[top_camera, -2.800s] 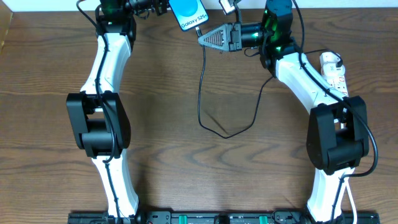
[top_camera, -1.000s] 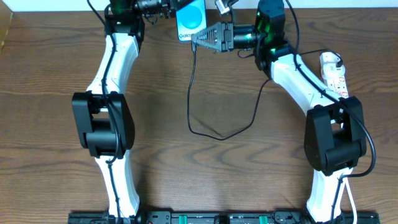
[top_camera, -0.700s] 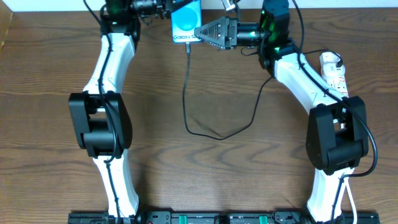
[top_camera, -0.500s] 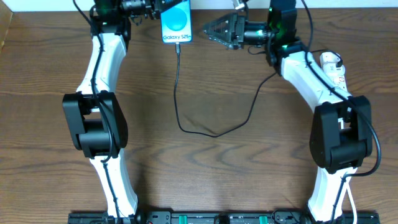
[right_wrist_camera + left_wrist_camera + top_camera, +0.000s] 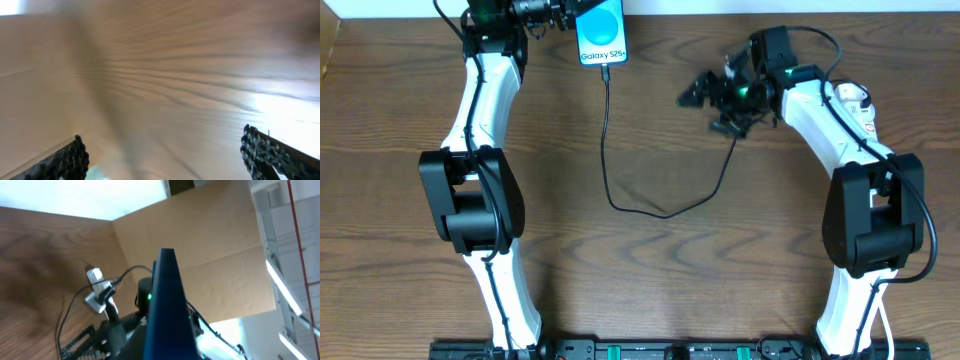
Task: Plug charger to phone and switch on socket
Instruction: 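Open the right gripper and pull it back from the plug, then lower the phone with the left gripper and lay it flat on the table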
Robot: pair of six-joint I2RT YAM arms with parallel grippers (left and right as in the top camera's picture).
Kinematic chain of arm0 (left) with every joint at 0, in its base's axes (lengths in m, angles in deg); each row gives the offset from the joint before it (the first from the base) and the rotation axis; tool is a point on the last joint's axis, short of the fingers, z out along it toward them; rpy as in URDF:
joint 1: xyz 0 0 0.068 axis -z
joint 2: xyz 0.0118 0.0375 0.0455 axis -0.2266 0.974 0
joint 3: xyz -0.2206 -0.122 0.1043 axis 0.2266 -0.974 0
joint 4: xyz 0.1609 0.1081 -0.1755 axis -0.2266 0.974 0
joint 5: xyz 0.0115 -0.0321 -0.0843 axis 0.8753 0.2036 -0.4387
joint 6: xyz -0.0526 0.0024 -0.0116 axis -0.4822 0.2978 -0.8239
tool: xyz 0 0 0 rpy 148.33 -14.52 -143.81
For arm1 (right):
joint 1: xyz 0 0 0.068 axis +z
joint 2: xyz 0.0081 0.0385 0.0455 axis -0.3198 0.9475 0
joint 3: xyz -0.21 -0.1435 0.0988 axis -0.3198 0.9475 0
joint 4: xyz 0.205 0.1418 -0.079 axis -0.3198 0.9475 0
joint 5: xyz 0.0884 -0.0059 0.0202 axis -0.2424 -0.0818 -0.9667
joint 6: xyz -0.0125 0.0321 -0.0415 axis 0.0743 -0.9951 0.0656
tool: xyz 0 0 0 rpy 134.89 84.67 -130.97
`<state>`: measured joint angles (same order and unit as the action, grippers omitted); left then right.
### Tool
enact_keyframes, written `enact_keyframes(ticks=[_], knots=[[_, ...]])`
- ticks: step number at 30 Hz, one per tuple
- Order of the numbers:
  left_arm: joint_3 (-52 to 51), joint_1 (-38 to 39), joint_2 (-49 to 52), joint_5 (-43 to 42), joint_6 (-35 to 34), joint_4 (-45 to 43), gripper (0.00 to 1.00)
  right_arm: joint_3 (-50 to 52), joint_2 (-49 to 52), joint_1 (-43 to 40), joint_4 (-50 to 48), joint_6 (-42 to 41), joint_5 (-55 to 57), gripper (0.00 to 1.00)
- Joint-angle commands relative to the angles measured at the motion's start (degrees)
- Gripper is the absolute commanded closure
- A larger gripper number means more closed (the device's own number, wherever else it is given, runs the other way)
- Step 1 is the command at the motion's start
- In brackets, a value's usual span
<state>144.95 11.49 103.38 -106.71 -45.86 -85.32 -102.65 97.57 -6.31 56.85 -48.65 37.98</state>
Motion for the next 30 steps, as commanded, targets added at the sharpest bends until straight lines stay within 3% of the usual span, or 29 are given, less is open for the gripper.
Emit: enact_keyframes(ticks=[1, 5, 12, 20, 30], knots=[[0.74, 0.07, -1.7, 3.15, 0.0, 0.33, 0.93, -0.42, -0.07, -0.02, 4.39, 5.77, 12.2, 0.04], [0.39, 0.07, -1.7, 4.61, 5.38, 4.52, 0.93, -0.42, -0.07, -0.02, 8.74, 7.17, 16.96, 0.05], [0.37, 0.07, -1.68, 8.79, 19.71, 25.18, 0.93, -0.42, -0.07, 0.2, 9.25, 8.61, 18.86, 0.05], [0.37, 0.07, -1.68, 10.25, 29.73, 34.77, 0.93, -0.39, -0.04, 1.57, 10.14, 9.51, 21.2, 0.05], [0.31, 1.51, -1.53, 31.12, 44.94, 62.34, 0.92, -0.37, -0.07, 4.83, 9.86, 9.49, 21.2, 0.1]])
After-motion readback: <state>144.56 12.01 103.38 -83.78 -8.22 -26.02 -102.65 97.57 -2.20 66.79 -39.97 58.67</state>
